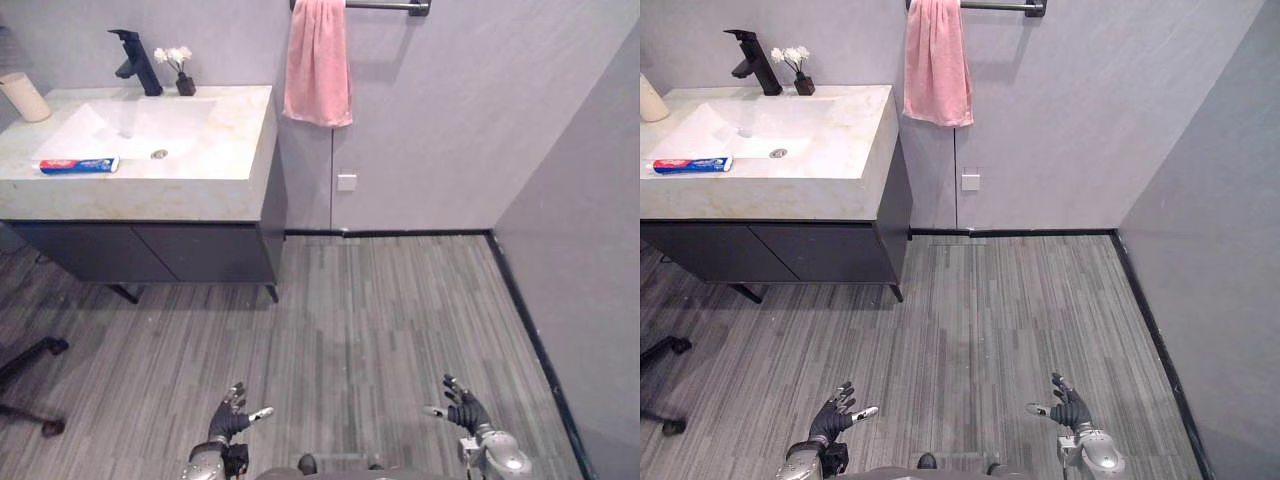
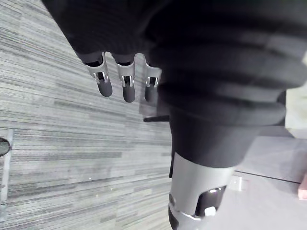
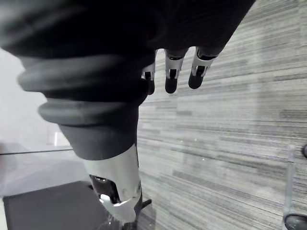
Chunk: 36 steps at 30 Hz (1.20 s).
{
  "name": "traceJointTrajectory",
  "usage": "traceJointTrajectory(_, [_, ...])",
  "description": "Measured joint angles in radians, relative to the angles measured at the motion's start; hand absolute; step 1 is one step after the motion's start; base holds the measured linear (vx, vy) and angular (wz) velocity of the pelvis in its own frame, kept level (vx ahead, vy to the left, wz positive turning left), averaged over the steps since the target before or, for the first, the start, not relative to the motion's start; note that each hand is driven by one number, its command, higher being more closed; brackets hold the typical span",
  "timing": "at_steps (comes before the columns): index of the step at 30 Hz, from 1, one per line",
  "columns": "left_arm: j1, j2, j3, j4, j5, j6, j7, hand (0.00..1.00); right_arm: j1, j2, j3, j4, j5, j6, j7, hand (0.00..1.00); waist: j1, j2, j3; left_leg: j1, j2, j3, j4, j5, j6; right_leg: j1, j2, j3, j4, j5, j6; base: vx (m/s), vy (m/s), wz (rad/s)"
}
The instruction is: Organize washtable
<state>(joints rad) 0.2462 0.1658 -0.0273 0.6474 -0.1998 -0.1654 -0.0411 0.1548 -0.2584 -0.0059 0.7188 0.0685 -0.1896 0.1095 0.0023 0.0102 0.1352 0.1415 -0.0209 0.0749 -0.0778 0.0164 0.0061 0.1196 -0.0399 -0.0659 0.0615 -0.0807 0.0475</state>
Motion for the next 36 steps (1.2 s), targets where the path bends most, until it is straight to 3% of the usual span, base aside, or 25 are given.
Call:
traceJointTrajectory(2, [0.018, 0.000, 0.000, -0.011, 0.000, 0.000, -0.003, 0.00, 0.000, -0.005, 0.007, 0.000, -0.001, 0.000, 0.000, 0.00, -0.015, 0.001, 0.000, 0.003, 0.001, -0.005, -0.011, 0.001, -0.001, -0.003, 0.000, -0.011, 0.002, -0.008, -0.002, -0.07, -0.045, 0.07])
traceJointTrajectory(10, [0.025, 0.001, 0.000, -0.013, 0.014, 0.001, -0.013, 0.00, 0.012, -0.019, 0.001, 0.001, -0.001, 0.001, -0.008, 0.00, -0.022, 0.005, -0.001, -0.015, 0.004, 0.009, -0.017, -0.002, -0.006, -0.031, 0.003, -0.007, 0.002, -0.020, -0.001, -0.07, -0.035, -0.04])
traceJointTrajectory(16, [0.026, 0.001, 0.004, -0.020, 0.016, 0.001, 0.000, 0.00, -0.009, -0.026, -0.047, 0.001, 0.000, 0.002, -0.027, 0.00, -0.021, 0.006, -0.001, -0.044, 0.008, 0.067, -0.009, -0.021, 0.000, -0.077, 0.008, 0.053, 0.004, -0.019, -0.002, 0.05, 0.004, -0.27])
traceJointTrajectory(23, [-0.003, 0.003, 0.061, -0.072, 0.016, 0.002, 0.024, 0.00, -0.040, -0.023, -0.096, 0.002, 0.007, 0.005, -0.048, 0.00, -0.022, 0.018, 0.003, -0.107, 0.020, 0.141, 0.158, -0.151, 0.012, -0.090, 0.007, 0.122, 0.005, -0.019, 0.006, 0.17, 0.033, -0.36])
traceJointTrajectory(26, [-0.014, -0.011, 0.060, -0.093, 0.016, 0.002, 0.027, 0.00, -0.064, -0.024, -0.121, 0.002, 0.045, 0.012, -0.064, 0.00, -0.021, 0.032, 0.011, -0.119, 0.026, 0.157, 0.222, -0.219, 0.020, -0.104, 0.006, 0.134, 0.051, -0.049, 0.034, 0.15, 0.054, -0.24])
traceJointTrajectory(27, [-0.014, -0.016, 0.060, -0.098, 0.016, 0.002, 0.027, 0.00, -0.071, -0.024, -0.125, 0.002, 0.049, 0.013, -0.067, 0.00, -0.021, 0.036, 0.013, -0.124, 0.028, 0.164, 0.238, -0.235, 0.022, -0.125, 0.006, 0.139, 0.093, -0.068, 0.041, 0.16, 0.084, -0.27])
traceJointTrajectory(29, [-0.025, -0.027, 0.051, -0.101, 0.016, 0.004, 0.027, 0.00, -0.096, -0.021, -0.140, 0.002, 0.057, 0.016, -0.067, 0.00, -0.019, 0.050, 0.029, -0.122, 0.024, 0.174, 0.269, -0.281, 0.038, -0.260, 0.004, 0.141, 0.392, -0.136, 0.091, 0.14, 0.113, -0.17])
traceJointTrajectory(31, [-0.041, -0.014, 0.034, -0.102, 0.016, 0.005, 0.035, 0.00, -0.094, -0.013, -0.139, 0.002, 0.057, 0.022, -0.066, 0.00, -0.025, 0.045, 0.049, -0.060, 0.009, 0.161, 0.252, -0.303, 0.051, -0.389, -0.017, 0.086, 0.666, -0.170, 0.080, 0.19, 0.090, 0.09])
traceJointTrajectory(33, [-0.046, -0.004, 0.034, -0.100, 0.016, 0.006, 0.047, 0.00, -0.094, -0.012, -0.131, 0.001, 0.056, 0.023, -0.065, 0.00, -0.035, 0.051, 0.059, 0.000, 0.013, 0.142, 0.224, -0.313, 0.044, -0.458, -0.014, 0.024, 0.659, -0.204, 0.043, 0.28, 0.063, 0.26])
traceJointTrajectory(35, [-0.068, 0.003, 0.035, -0.097, 0.016, 0.005, 0.052, 0.00, -0.098, -0.014, -0.128, -0.001, 0.056, 0.023, -0.064, 0.00, -0.050, 0.057, 0.066, 0.023, 0.026, 0.114, 0.212, -0.318, 0.034, -0.513, -0.003, -0.004, 0.593, -0.198, 0.035, 0.37, -0.021, 0.53])
traceJointTrajectory(36, [-0.090, 0.003, 0.035, -0.097, 0.016, 0.005, 0.063, 0.00, -0.099, -0.024, -0.112, -0.001, 0.056, 0.023, -0.063, 0.00, -0.057, 0.063, 0.079, 0.042, 0.040, 0.097, 0.213, -0.331, 0.013, -0.547, 0.013, -0.010, 0.518, -0.176, 0.026, 0.45, -0.078, 0.67])
